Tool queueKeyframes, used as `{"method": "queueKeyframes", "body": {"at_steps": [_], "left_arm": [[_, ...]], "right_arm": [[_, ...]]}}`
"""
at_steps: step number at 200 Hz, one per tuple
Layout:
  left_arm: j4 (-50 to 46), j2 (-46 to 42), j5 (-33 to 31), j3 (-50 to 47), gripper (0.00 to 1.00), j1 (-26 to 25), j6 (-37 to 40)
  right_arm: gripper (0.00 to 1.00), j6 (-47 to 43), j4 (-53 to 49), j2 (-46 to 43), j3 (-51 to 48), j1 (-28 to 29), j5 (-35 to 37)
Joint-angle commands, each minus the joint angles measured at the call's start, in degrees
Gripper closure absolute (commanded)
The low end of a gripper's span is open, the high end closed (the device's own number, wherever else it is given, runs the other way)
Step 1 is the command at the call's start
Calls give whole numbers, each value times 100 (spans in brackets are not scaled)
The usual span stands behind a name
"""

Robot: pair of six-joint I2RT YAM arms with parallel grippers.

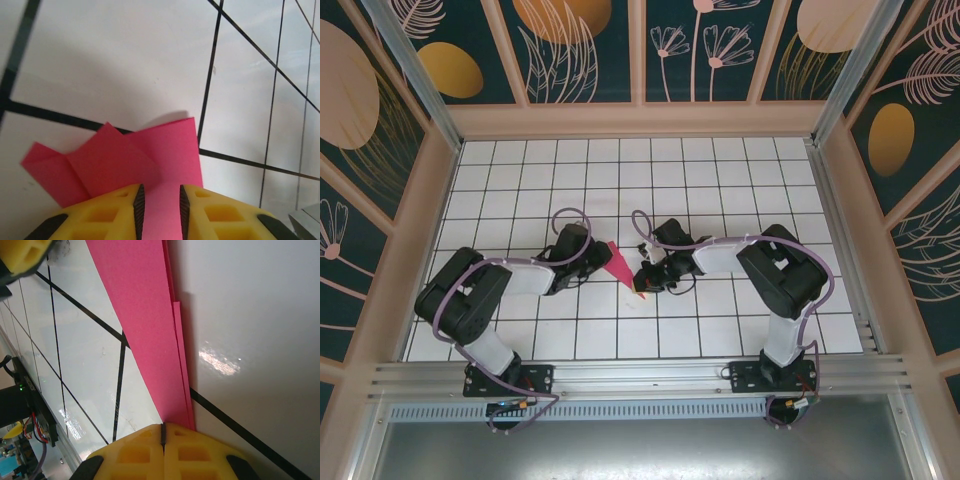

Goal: Fold a paper plane with a square sheet of paper (pick it up from the middle)
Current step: Fold the wing for the fifth time at the center of the table.

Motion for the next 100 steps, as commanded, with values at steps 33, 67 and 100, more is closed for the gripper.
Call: {"method": "queueKeyframes", "body": {"at_steps": [33, 67, 100], "left_arm": [[-985, -542, -471, 419, 68, 203, 585], [-831, -813, -111, 443, 66, 273, 623], [266, -963, 726, 88, 62, 269, 369]], "right_arm": [[100, 14, -255, 190, -194, 23, 362], [100, 11, -244, 180, -189, 23, 361], [100, 30, -220, 203, -186, 32, 349]]}}
